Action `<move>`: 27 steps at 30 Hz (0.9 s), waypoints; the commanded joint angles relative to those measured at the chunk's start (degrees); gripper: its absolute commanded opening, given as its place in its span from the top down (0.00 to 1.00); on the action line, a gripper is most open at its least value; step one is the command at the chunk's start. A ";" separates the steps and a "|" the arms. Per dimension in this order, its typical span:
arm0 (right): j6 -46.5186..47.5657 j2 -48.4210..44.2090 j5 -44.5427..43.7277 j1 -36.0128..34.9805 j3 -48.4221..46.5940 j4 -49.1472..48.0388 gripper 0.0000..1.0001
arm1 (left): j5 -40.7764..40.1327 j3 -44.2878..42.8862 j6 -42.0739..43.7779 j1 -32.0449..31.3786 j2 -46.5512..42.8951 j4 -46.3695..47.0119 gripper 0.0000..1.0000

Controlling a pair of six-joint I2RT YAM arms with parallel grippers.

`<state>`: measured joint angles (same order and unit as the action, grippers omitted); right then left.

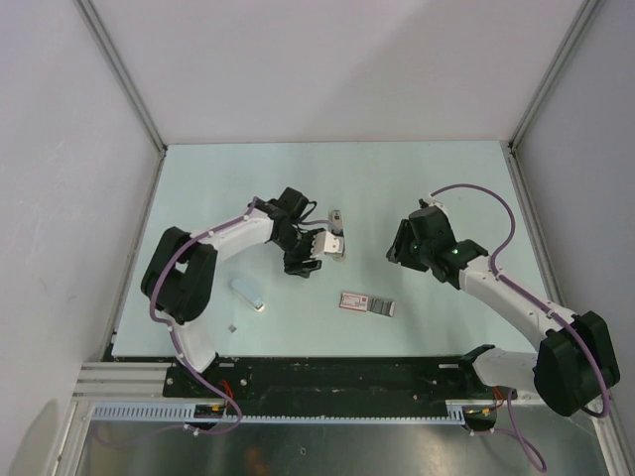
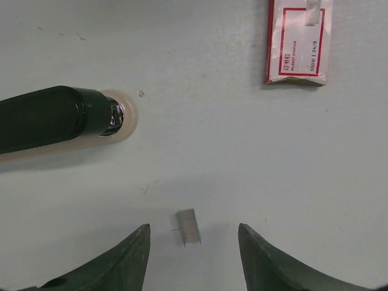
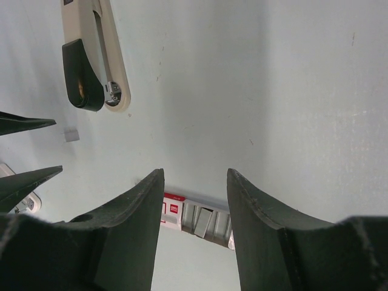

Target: Unload the staples from the stapler

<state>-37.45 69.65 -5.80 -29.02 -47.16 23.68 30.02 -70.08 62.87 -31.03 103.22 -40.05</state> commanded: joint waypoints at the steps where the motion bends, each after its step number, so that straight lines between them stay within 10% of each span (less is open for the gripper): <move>1: -0.07 -0.31 -1.37 -0.27 0.05 -1.03 0.49 | -1.52 0.43 -3.16 -0.82 1.32 -0.61 0.37; 27: 0.14 -0.18 -1.58 -0.59 0.09 -1.32 0.49 | -7.05 -2.68 -11.01 -2.39 6.93 1.96 0.50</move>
<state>-37.45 69.65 -6.22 -29.19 -47.13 23.66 22.94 -71.59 53.36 -32.67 108.79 -38.28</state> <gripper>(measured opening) 0.506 0.538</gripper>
